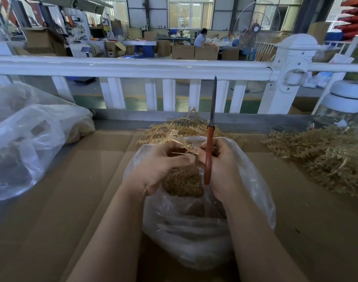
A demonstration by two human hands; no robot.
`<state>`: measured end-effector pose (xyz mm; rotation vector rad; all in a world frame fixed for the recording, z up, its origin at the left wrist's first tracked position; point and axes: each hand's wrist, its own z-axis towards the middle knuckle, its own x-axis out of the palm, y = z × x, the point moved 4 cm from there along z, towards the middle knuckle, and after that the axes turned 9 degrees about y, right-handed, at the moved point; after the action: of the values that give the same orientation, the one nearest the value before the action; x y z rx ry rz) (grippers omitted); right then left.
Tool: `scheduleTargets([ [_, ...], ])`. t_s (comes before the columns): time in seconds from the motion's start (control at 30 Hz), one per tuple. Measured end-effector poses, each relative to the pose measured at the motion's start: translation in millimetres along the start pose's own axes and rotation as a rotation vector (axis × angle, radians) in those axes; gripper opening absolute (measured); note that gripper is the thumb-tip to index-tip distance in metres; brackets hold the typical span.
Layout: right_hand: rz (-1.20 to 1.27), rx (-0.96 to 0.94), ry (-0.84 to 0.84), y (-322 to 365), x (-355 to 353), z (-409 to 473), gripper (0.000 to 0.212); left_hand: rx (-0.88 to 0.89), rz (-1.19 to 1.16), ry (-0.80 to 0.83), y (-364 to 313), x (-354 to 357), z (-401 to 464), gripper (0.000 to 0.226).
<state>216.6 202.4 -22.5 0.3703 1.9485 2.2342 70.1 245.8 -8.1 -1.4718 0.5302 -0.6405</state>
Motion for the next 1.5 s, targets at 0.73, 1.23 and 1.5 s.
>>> scheduleTargets([
  [0.73,0.164,-0.052,0.079,4,5,-3,0.023,0.098,-0.327,-0.167,-5,-6,-4,0.022],
  [1.23,0.353,-0.100,0.145,13,12,-6,0.020,0.029,-0.132,-0.050,0,-3,-4,0.009],
  [1.5,0.297,-0.091,0.126,12,9,-8,0.016,0.125,-0.214,-0.153,1,-6,-2,0.014],
])
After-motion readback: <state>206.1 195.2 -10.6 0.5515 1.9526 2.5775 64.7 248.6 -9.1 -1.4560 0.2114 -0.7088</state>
